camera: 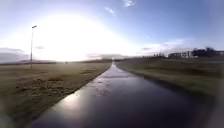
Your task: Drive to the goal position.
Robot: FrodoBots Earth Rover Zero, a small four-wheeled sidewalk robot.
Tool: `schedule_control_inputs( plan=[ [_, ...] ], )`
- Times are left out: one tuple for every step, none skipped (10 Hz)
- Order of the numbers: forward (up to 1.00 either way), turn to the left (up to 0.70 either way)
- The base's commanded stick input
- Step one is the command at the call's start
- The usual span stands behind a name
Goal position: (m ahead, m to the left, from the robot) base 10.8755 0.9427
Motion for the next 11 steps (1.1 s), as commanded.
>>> schedule_control_inputs(
  plan=[
    [1.00, 0.00],
    [1.00, 0.00],
    [1.00, 0.00],
    [1.00, 0.00],
    [1.00, 0.00],
    [1.00, 0.00],
    [1.00, 0.00],
    [1.00, 0.00],
    [1.00, -0.03],
    [1.00, -0.17],
    [1.00, -0.26]
  ],
)
